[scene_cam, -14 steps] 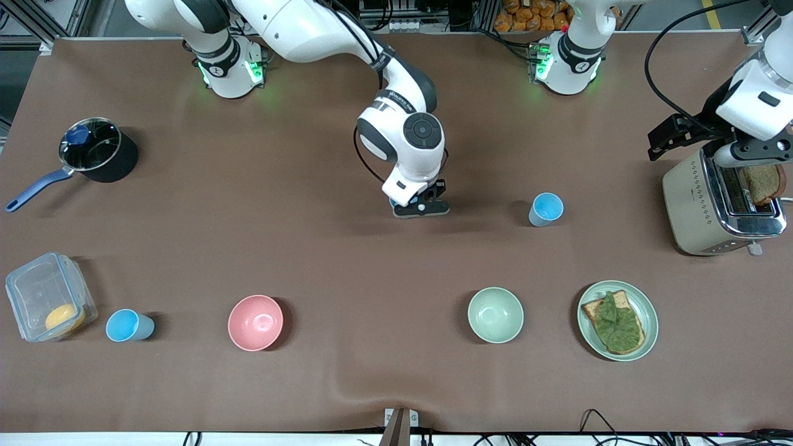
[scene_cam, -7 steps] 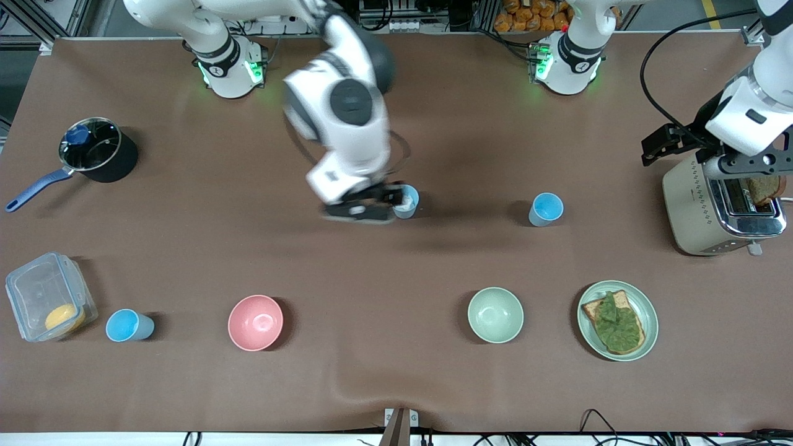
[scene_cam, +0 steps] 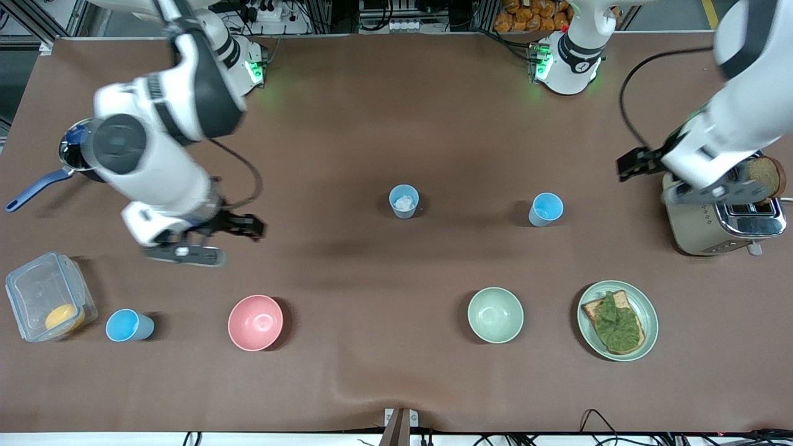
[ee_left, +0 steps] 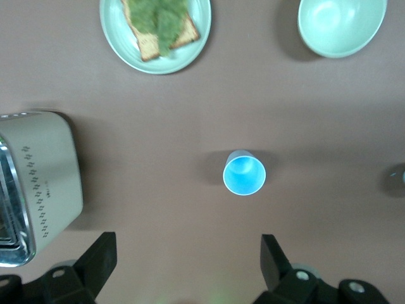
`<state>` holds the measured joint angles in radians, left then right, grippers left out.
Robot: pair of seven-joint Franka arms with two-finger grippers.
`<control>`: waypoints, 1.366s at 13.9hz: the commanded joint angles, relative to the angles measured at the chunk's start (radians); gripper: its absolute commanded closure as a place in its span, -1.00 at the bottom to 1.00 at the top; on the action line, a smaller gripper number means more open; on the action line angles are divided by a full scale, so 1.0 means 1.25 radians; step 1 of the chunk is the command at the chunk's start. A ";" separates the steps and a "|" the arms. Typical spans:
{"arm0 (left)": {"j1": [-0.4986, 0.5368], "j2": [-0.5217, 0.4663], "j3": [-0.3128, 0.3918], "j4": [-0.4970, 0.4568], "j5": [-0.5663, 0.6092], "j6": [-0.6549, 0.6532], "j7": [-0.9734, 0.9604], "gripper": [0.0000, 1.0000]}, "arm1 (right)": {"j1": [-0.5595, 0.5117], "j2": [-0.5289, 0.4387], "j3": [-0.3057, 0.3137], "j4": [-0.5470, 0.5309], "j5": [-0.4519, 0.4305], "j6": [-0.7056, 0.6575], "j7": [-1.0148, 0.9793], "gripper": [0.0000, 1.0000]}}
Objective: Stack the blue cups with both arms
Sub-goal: 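Retract the right gripper while the left gripper reaches the blue cup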
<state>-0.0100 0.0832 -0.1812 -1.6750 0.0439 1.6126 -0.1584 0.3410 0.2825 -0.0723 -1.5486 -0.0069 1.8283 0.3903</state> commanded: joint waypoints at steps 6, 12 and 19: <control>0.011 0.029 -0.017 -0.049 0.016 0.027 0.008 -1.00 | -0.168 -0.236 0.009 -0.128 -0.039 -0.119 -0.199 -1.00; 0.003 0.044 -0.017 -0.250 -0.055 0.307 0.010 -1.00 | -0.218 -0.232 0.008 -0.035 -0.025 -0.255 -0.264 -1.00; -0.002 0.073 -0.018 -0.428 0.014 0.536 0.035 -1.00 | -0.265 -0.255 0.006 -0.002 0.066 -0.302 -0.279 -1.00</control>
<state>-0.0137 0.1834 -0.2030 -2.1467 0.0352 2.2131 -0.1298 0.0379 -0.0106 -0.0783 -1.5632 0.0345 1.4694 0.0539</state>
